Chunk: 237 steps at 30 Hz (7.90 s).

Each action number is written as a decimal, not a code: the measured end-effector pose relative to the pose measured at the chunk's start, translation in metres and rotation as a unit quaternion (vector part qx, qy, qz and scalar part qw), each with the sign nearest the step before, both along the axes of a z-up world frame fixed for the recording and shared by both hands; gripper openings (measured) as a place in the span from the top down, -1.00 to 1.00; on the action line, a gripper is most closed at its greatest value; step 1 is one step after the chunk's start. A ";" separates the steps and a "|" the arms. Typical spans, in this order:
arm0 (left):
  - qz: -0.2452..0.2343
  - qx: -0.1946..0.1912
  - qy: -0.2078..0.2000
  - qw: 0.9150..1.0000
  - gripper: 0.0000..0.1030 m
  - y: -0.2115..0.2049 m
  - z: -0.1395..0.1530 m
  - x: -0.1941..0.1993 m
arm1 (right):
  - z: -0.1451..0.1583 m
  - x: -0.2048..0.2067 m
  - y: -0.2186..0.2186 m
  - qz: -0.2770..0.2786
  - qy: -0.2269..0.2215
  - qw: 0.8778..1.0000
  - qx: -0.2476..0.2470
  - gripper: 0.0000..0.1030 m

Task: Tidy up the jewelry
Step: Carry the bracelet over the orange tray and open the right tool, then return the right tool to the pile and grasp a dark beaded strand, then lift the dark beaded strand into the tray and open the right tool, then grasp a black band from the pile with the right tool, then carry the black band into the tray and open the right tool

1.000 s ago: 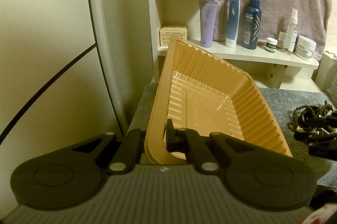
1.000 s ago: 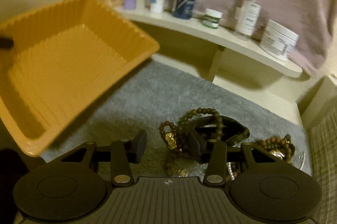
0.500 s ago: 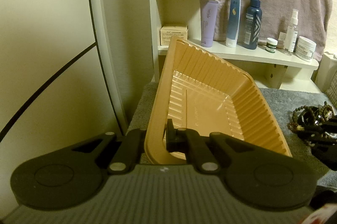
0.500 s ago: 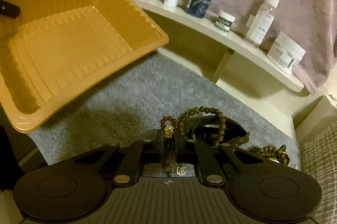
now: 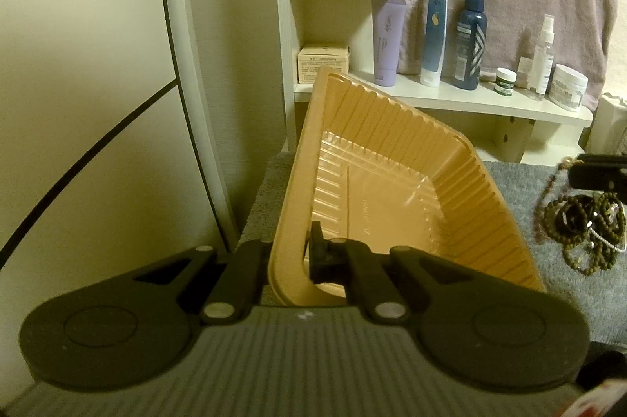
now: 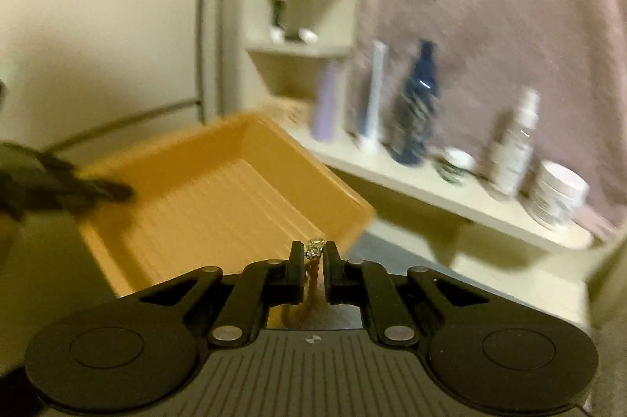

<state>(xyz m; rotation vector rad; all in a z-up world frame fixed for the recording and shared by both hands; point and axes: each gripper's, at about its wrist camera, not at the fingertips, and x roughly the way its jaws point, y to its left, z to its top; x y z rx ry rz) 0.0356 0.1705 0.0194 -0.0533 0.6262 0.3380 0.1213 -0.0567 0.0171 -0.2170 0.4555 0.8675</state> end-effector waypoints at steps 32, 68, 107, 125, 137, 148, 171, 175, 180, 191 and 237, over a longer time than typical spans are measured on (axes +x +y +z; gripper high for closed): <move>0.002 -0.001 0.004 1.000 0.92 0.001 -0.002 0.001 | -0.077 0.010 -0.070 -0.293 0.063 0.953 0.043 0.26; 0.004 -0.001 0.008 1.000 0.91 0.004 -0.004 0.002 | -0.071 0.011 -0.052 -0.280 0.018 0.959 0.051 0.89; 0.003 -0.004 0.007 1.000 0.91 0.005 -0.003 0.004 | -0.044 -0.037 0.038 -0.050 0.024 0.995 0.077 0.81; 0.004 -0.003 0.010 1.000 0.91 0.006 -0.003 0.004 | -0.078 0.014 -0.066 -0.327 0.050 0.942 0.053 0.49; 0.004 0.001 0.014 1.000 0.90 0.005 -0.003 0.005 | -0.090 0.027 -0.065 -0.336 0.054 0.939 0.047 0.49; 0.004 0.001 0.014 1.000 0.90 0.006 -0.004 0.005 | -0.096 0.038 -0.059 -0.341 0.061 0.937 0.033 0.49; 0.004 0.001 0.015 1.000 0.89 0.007 -0.005 0.005 | -0.095 0.033 -0.055 -0.328 0.045 0.944 0.019 0.83; 0.004 0.001 0.015 1.000 0.89 0.007 -0.005 0.005 | -0.092 0.030 -0.054 -0.324 0.037 0.945 0.021 0.83; 0.004 0.001 0.015 1.000 0.89 0.007 -0.005 0.005 | -0.084 0.025 -0.054 -0.324 0.021 0.945 0.030 0.84; 0.004 0.001 0.015 1.000 0.89 0.007 -0.005 0.005 | -0.078 0.019 -0.048 -0.312 0.012 0.949 0.036 0.84; -0.004 -0.004 0.018 1.000 0.90 0.008 -0.005 0.005 | -0.046 -0.018 0.017 -0.150 0.029 0.985 0.079 0.70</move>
